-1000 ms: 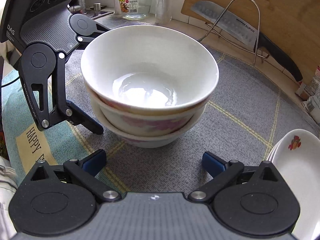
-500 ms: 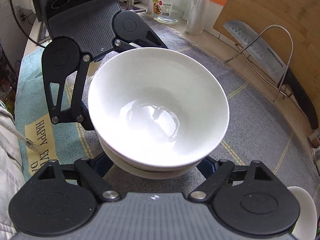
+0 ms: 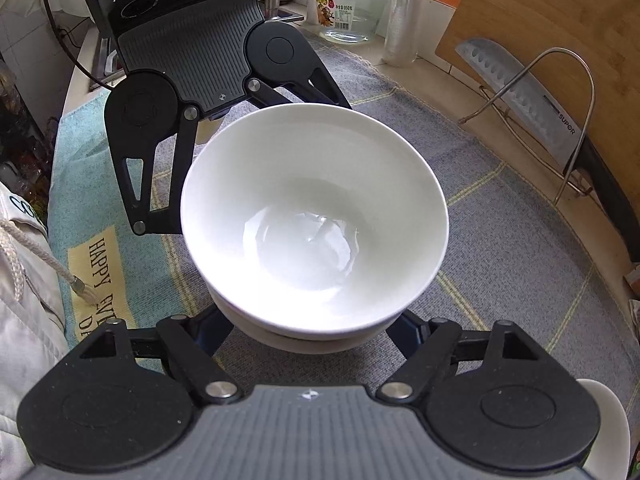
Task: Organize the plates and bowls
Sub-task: 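Lift the bowl stack with both tools and carry it onto the plate stack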
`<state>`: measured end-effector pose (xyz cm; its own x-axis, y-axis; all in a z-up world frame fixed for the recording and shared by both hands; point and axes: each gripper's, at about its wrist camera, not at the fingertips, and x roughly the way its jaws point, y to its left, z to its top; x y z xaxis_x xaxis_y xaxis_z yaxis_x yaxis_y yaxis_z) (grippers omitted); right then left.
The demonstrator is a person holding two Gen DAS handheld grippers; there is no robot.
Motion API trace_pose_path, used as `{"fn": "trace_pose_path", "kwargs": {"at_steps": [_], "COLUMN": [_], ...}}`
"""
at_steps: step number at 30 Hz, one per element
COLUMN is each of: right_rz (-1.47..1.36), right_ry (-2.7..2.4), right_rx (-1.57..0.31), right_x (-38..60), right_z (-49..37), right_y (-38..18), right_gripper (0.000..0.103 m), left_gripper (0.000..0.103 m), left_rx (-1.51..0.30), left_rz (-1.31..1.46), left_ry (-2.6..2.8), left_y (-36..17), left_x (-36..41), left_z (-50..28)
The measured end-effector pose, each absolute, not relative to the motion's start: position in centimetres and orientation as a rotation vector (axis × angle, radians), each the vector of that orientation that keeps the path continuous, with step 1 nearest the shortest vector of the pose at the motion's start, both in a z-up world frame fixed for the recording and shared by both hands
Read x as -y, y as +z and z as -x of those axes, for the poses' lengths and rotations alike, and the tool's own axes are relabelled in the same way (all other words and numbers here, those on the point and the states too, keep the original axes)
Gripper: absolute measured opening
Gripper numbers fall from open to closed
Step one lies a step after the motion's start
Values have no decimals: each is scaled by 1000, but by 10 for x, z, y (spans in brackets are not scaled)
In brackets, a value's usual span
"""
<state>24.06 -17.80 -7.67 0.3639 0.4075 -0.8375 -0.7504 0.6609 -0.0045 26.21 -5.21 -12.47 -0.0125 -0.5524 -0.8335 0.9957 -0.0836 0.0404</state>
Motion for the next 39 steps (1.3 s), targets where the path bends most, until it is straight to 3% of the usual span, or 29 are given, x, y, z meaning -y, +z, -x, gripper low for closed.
{"fn": "trace_pose_path", "kwargs": {"at_steps": [21,39], "right_rz": [452,456], "right_ry": [750,669], "right_rx": [-924,-884], "right_x": [174,214], "right_z": [-235,-205], "right_y": [-72,-30], "right_gripper": [85,86], "left_gripper": [74,74], "left_rx": [-729,-654], "left_rz": [-842,-933], "left_ry": [-1475,-1485], "left_y": [-126,-85], "left_x": [55,105], "left_z": [-262,-236]}}
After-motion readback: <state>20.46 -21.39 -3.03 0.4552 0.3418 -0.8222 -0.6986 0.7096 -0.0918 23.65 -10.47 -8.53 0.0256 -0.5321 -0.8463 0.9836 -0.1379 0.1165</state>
